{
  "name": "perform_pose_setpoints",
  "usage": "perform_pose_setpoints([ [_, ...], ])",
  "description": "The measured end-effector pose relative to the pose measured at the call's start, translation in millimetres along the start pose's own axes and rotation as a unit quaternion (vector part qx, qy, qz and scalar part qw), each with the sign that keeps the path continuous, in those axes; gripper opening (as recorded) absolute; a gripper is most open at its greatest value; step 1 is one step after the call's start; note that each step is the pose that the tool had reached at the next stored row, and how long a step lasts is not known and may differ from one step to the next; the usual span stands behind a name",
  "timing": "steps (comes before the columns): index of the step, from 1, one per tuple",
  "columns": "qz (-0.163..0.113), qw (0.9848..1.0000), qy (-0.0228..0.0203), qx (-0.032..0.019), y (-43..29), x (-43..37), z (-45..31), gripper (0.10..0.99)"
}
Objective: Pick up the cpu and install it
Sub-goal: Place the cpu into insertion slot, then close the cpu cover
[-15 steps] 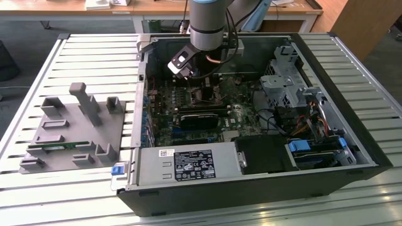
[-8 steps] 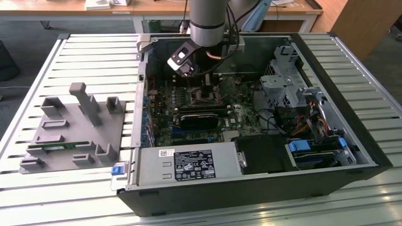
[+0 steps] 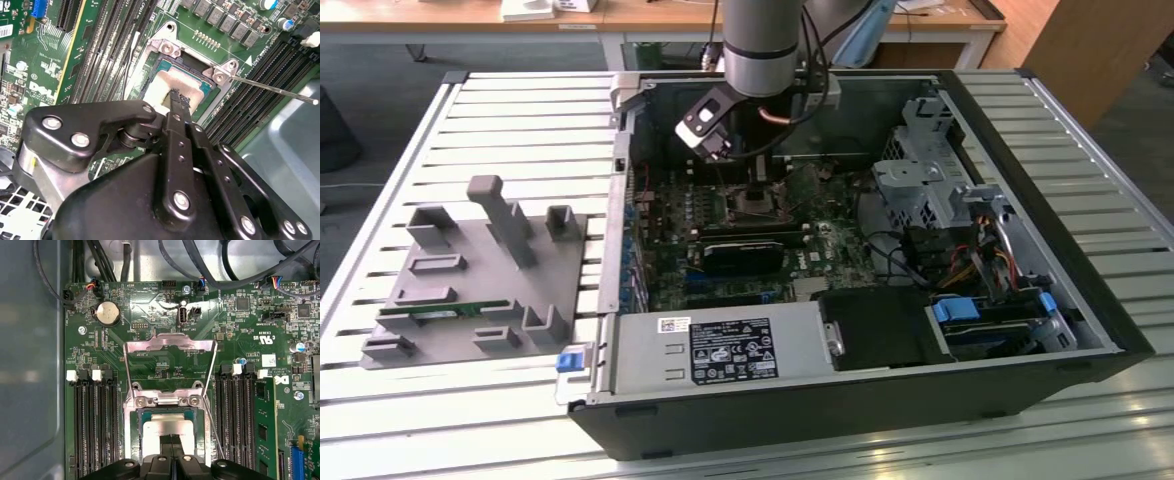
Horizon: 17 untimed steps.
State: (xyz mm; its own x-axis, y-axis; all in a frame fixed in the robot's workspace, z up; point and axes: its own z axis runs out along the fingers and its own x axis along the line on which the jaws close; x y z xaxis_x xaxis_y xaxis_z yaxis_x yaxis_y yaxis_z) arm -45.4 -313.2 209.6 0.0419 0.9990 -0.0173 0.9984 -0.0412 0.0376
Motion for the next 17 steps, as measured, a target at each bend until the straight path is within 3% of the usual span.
perform_pose_setpoints([
  [12,0.000,1.0000,-0.0007,0.0000,0.2,-0.2,-5.0,0.106],
  [17,0.000,1.0000,-0.0008,0.0000,0.4,-0.2,-11.8,0.106],
])
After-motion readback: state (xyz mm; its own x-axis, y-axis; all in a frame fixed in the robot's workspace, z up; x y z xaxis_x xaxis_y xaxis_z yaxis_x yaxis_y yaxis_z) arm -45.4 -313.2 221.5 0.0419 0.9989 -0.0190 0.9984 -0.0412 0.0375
